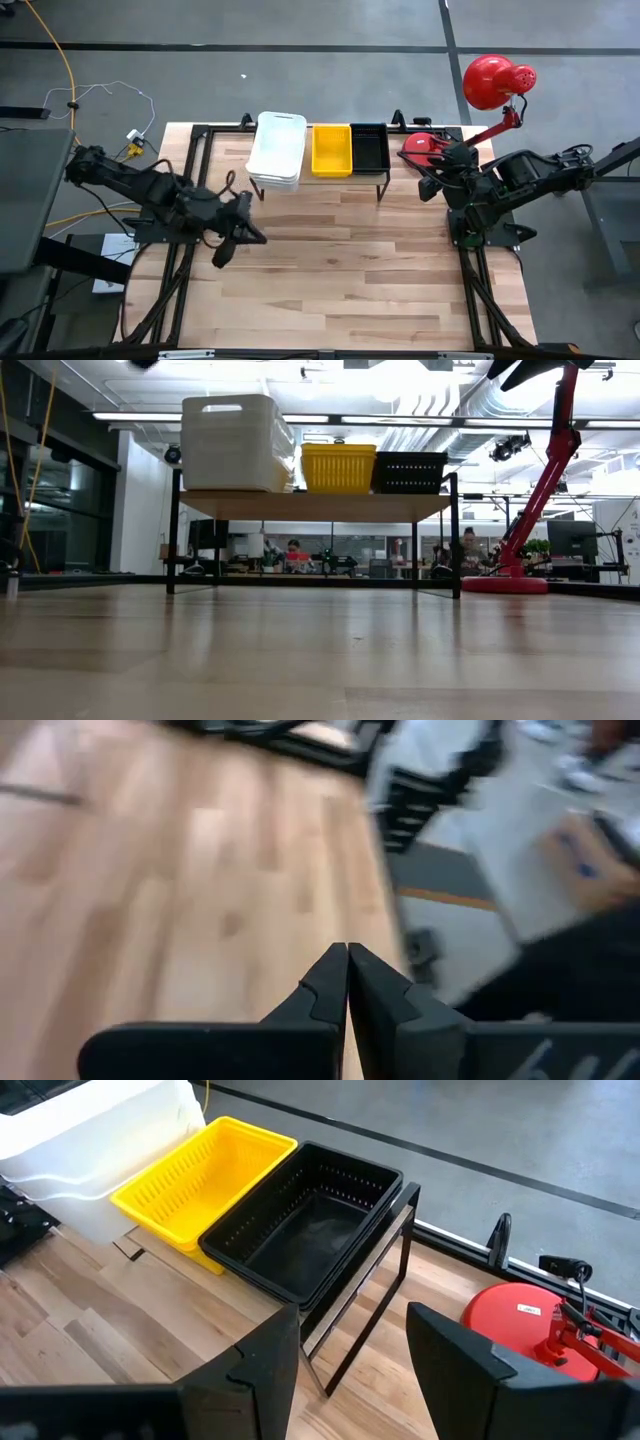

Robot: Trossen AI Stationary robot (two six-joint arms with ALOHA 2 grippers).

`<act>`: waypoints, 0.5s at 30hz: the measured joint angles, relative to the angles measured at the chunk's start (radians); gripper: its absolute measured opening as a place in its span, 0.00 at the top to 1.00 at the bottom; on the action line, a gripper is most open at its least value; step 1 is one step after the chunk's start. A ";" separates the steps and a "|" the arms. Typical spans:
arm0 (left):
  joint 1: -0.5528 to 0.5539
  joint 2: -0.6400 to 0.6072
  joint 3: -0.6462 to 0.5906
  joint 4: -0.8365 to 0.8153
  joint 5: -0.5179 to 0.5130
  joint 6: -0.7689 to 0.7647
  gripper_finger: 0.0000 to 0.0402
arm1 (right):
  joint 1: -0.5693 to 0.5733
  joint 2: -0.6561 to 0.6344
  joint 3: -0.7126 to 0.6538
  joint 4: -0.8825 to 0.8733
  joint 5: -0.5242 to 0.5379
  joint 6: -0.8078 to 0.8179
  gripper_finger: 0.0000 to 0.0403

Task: Stack baskets on shelf by color
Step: Adjust the stacked white bins

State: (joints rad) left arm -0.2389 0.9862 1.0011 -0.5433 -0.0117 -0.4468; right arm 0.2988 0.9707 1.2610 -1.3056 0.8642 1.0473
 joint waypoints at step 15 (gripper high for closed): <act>0.088 0.047 -0.222 0.097 -0.578 0.094 1.00 | 0.000 0.002 0.000 0.000 0.001 0.051 0.57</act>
State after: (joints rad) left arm -0.1512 1.0333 0.7792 -0.4467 -0.5900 -0.3529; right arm 0.2987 0.9727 1.2610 -1.3052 0.8655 1.0984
